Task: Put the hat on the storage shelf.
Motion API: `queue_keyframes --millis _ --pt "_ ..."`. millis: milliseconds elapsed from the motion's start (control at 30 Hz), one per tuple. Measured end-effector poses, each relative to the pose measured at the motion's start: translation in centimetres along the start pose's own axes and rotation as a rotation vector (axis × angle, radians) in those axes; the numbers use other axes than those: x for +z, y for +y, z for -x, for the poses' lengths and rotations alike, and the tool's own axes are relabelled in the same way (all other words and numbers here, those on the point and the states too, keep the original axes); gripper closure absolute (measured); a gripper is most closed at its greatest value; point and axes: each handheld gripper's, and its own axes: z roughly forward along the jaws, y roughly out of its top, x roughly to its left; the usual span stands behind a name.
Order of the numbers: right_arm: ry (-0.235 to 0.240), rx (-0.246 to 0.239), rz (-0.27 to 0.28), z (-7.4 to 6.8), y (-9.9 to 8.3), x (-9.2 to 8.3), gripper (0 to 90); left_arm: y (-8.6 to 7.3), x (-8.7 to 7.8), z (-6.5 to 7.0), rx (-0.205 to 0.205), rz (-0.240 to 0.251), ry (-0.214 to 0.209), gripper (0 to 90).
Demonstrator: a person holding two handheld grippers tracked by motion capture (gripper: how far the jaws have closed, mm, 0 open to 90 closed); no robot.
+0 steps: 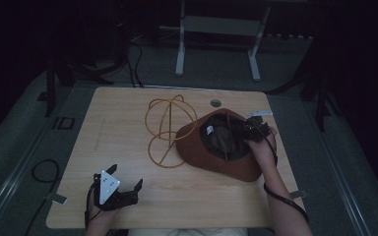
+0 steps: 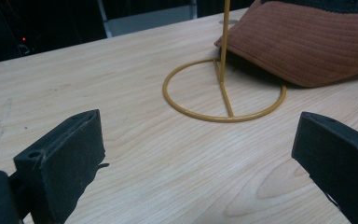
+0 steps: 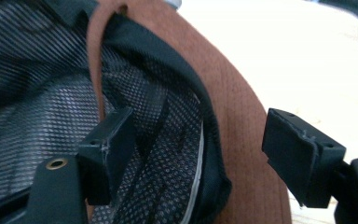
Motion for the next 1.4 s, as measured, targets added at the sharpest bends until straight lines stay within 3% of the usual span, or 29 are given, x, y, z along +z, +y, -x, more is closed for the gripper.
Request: queue_keyframes --millis 133,400,433,567,600,633,667,700,767,800,867,967,1133,1167,1233,1400 --pt "-0.011 0.004 -0.051 -0.2 -0.3 1.3 27.2 0.0 0.1 0.2 0.008 -0.013 -0.001 3.0" --pt "-0.046 0.016 -0.059 -0.6 -0.7 2.4 32.6 -0.1 0.2 0.2 -0.004 -0.018 0.003 3.0" --pt "-0.034 0.002 -0.076 -0.8 -0.8 2.8 35.3 -0.1 0.2 0.2 -0.005 -0.021 0.001 3.0" --pt "-0.061 -0.025 -0.099 -1.3 -0.8 3.2 40.5 -0.1 0.2 0.1 -0.012 -0.029 0.003 3.0" --pt "-0.101 -0.057 -0.115 -1.6 -0.8 3.4 47.0 -0.1 0.2 0.1 -0.014 -0.029 0.006 3.0" --pt "-0.101 -0.057 -0.115 -1.6 -0.8 3.4 47.0 -0.1 0.2 0.1 -0.016 -0.03 0.006 3.0" --pt "-0.144 -0.078 -0.131 -1.9 -0.8 3.6 53.2 -0.1 0.2 0.1 -0.022 -0.032 0.005 3.0" --pt "-0.144 -0.078 -0.131 -1.9 -0.8 3.6 53.2 -0.1 0.2 0.1 -0.029 -0.034 0.008 3.0" --pt "-0.169 -0.088 -0.141 -2.1 -0.8 3.7 62.3 -0.1 0.2 0.0 -0.04 -0.041 0.0 3.0" --pt "-0.2 -0.086 -0.142 -2.1 -0.9 3.6 74.8 -0.2 0.2 0.0 -0.039 -0.048 0.003 3.0" --pt "-0.208 -0.082 -0.134 -2.1 -0.9 3.5 77.9 -0.2 0.3 0.0 -0.041 -0.055 -0.002 3.0" --pt "-0.193 -0.054 -0.089 -1.7 -1.0 2.9 83.3 -0.2 0.4 0.0 -0.039 -0.068 -0.001 3.0" --pt "-0.131 0.0 0.068 -0.8 -0.6 -0.2 84.3 -0.1 0.5 0.1 -0.045 -0.063 -0.008 3.1" --pt "-0.131 0.0 0.068 -0.8 -0.6 -0.2 84.3 -0.1 0.6 0.1 -0.048 -0.062 -0.009 3.1" --pt "-0.094 0.05 0.156 -0.4 -0.4 -2.4 84.4 0.0 0.6 0.3 -0.045 -0.062 -0.018 3.0" --pt "-0.079 0.065 0.219 -0.2 -0.4 -4.6 84.4 0.0 0.8 0.7 -0.032 -0.07 -0.031 3.0"
